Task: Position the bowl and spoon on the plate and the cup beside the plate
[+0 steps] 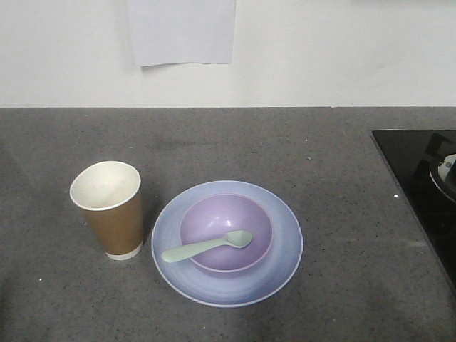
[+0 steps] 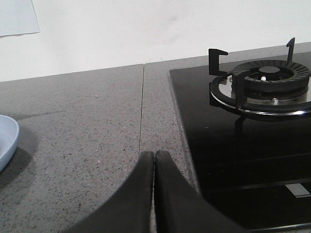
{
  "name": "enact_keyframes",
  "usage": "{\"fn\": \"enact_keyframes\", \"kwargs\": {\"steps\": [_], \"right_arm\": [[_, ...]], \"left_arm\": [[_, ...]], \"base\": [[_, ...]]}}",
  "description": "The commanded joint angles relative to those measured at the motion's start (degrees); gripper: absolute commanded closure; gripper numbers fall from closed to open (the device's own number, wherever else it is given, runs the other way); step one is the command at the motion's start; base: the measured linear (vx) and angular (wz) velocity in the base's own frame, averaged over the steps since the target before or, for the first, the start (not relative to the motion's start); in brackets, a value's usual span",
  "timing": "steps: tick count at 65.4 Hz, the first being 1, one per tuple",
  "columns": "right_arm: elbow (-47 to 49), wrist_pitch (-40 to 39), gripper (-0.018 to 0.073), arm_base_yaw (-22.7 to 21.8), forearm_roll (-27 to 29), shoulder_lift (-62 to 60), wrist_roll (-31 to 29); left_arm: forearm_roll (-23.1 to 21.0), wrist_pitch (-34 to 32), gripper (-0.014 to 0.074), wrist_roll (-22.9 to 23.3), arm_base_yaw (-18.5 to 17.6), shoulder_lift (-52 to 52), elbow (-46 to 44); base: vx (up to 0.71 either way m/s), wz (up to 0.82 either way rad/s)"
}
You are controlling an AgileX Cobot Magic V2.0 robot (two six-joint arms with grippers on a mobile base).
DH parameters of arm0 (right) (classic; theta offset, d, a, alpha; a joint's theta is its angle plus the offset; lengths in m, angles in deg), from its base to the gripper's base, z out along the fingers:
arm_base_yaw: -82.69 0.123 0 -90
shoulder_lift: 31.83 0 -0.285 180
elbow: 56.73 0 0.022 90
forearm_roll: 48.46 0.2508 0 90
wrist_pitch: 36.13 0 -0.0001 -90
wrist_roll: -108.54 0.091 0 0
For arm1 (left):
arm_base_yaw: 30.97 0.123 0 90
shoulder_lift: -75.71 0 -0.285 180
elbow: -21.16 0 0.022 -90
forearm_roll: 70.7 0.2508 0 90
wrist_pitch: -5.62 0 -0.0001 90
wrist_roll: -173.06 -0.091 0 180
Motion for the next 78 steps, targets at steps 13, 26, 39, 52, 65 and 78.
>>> {"fn": "enact_keyframes", "kwargs": {"steps": [13, 26, 39, 52, 65, 78], "right_arm": [[0.0, -8.4, 0.0565, 0.2, -2.8, -0.3, -0.1], [0.0, -9.1, 0.0565, 0.2, -2.8, -0.3, -0.1], [0.0, -9.7, 0.0565, 0.2, -2.8, -0.3, -0.1], [0.0, -12.3, 0.0565, 0.2, -2.8, -0.3, -0.3], [0.0, -12.5, 0.0565, 0.2, -2.8, -0.3, -0.2], [0.0, -12.5, 0.0565, 0.2, -2.1, -0.3, -0.2]], "left_arm": [[-0.1, -4.0, 0.0603, 0.6, 0.1, 0.8, 1.7], [-0.1, -4.0, 0.0603, 0.6, 0.1, 0.8, 1.7], [-0.1, -4.0, 0.0603, 0.6, 0.1, 0.8, 1.7], [-0.1, -4.0, 0.0603, 0.6, 0.1, 0.8, 1.7], [-0.1, -4.0, 0.0603, 0.6, 0.1, 0.8, 1.7], [-0.1, -4.0, 0.0603, 0.6, 0.1, 0.8, 1.7]], "base": [[0.00, 0.00], [0.00, 0.00], [0.00, 0.00], [0.00, 0.00], [0.00, 0.00], [0.00, 0.00]]}}
